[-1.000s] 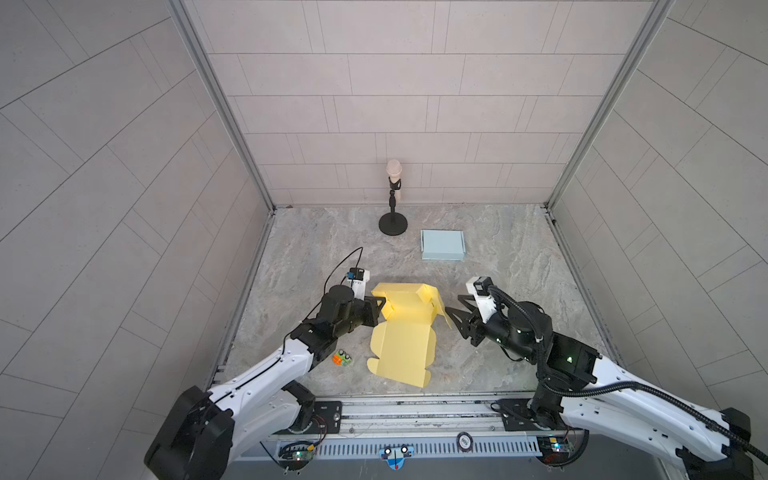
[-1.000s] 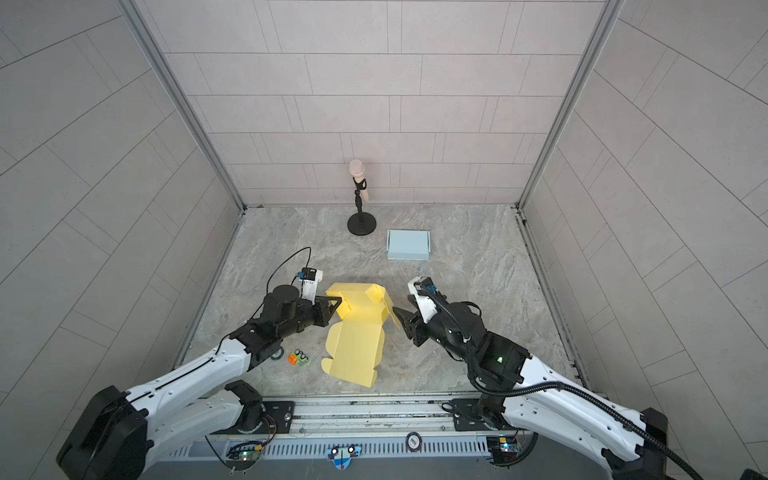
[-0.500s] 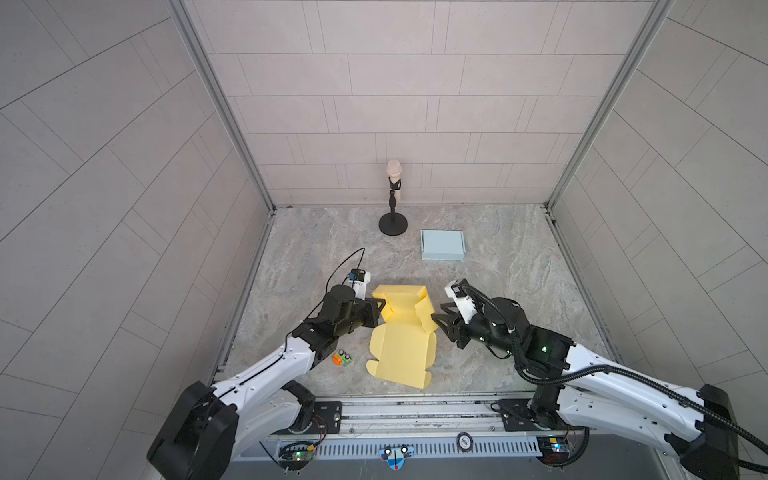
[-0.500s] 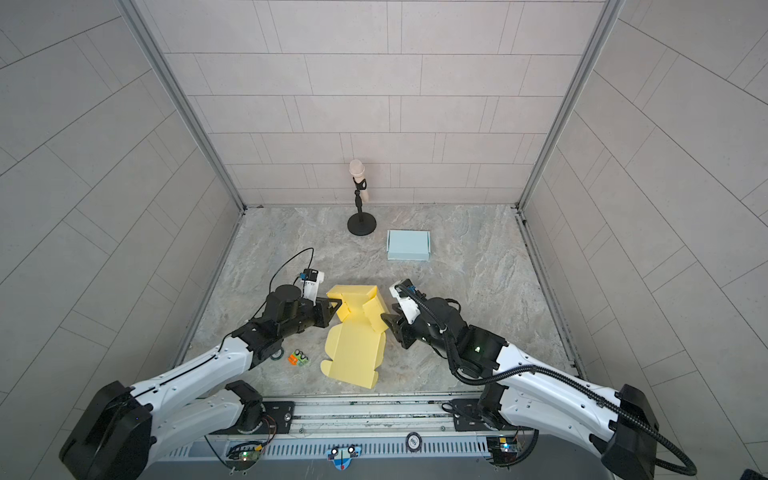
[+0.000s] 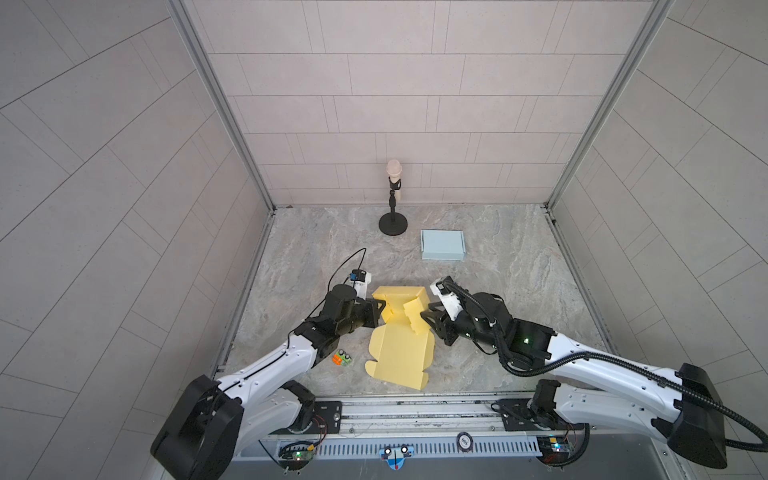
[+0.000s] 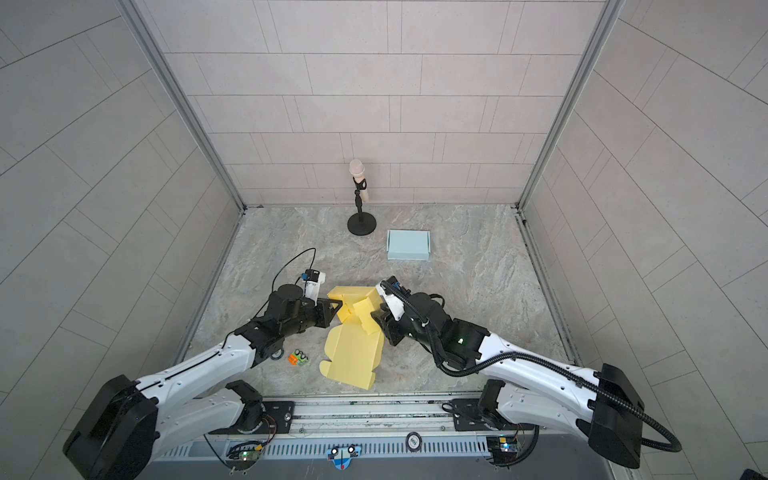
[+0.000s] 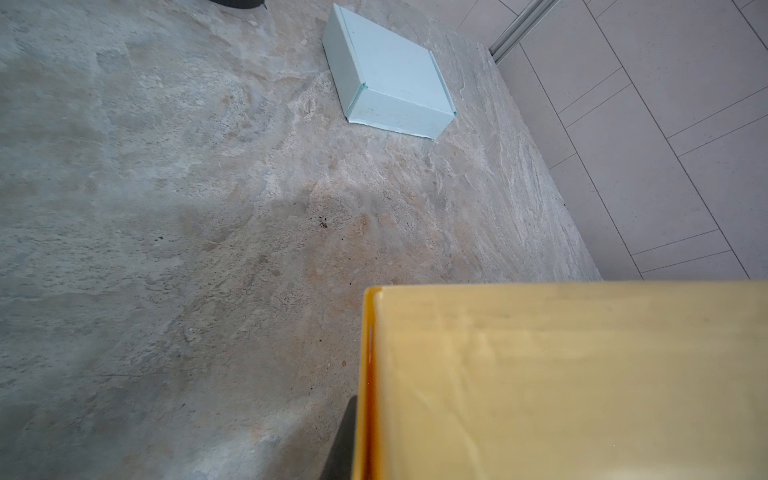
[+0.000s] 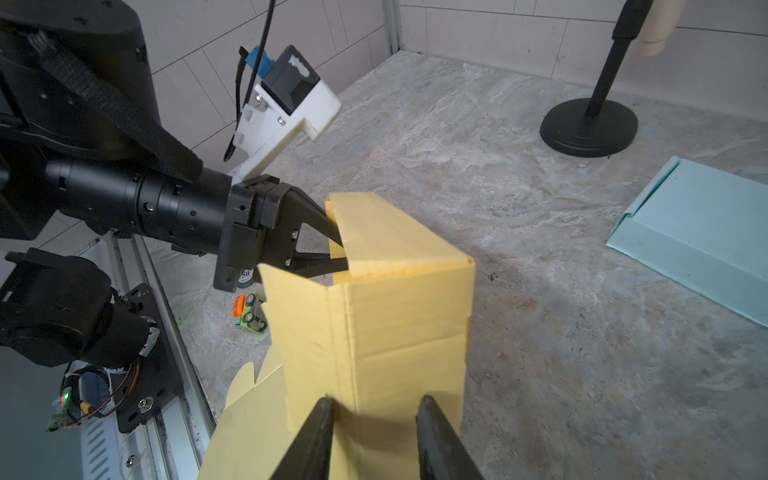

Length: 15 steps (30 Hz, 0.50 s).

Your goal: Fold the paper box

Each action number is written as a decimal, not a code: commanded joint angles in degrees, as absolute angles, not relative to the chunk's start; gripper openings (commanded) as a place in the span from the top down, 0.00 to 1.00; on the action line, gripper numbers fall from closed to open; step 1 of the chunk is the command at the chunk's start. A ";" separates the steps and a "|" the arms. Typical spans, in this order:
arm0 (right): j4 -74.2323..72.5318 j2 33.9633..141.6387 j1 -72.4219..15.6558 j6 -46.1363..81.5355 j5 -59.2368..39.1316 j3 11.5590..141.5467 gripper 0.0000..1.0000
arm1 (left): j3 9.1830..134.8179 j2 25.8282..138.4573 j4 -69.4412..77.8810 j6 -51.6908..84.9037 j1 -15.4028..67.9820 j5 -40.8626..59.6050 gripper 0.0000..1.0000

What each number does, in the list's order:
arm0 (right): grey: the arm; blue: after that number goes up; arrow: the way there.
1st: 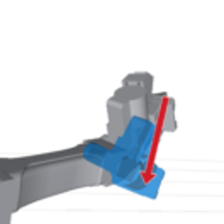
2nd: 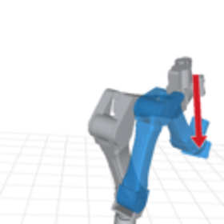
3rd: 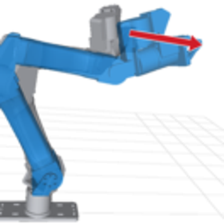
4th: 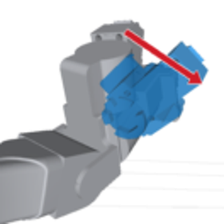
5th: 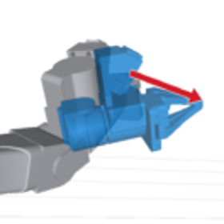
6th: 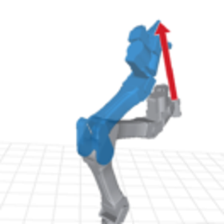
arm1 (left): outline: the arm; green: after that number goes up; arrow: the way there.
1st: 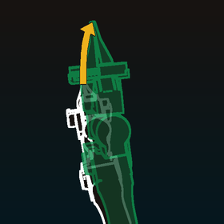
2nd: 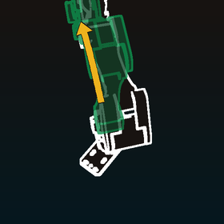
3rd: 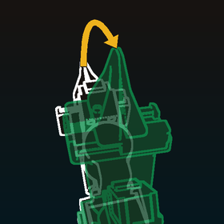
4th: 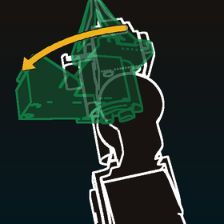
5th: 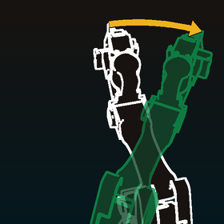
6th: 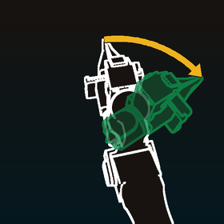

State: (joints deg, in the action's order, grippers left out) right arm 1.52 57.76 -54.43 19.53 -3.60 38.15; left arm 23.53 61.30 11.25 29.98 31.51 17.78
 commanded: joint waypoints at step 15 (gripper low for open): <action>3.86 64.73 -59.27 20.07 7.03 43.95 0.64 | 24.31 61.46 13.89 30.48 31.38 18.63 0.90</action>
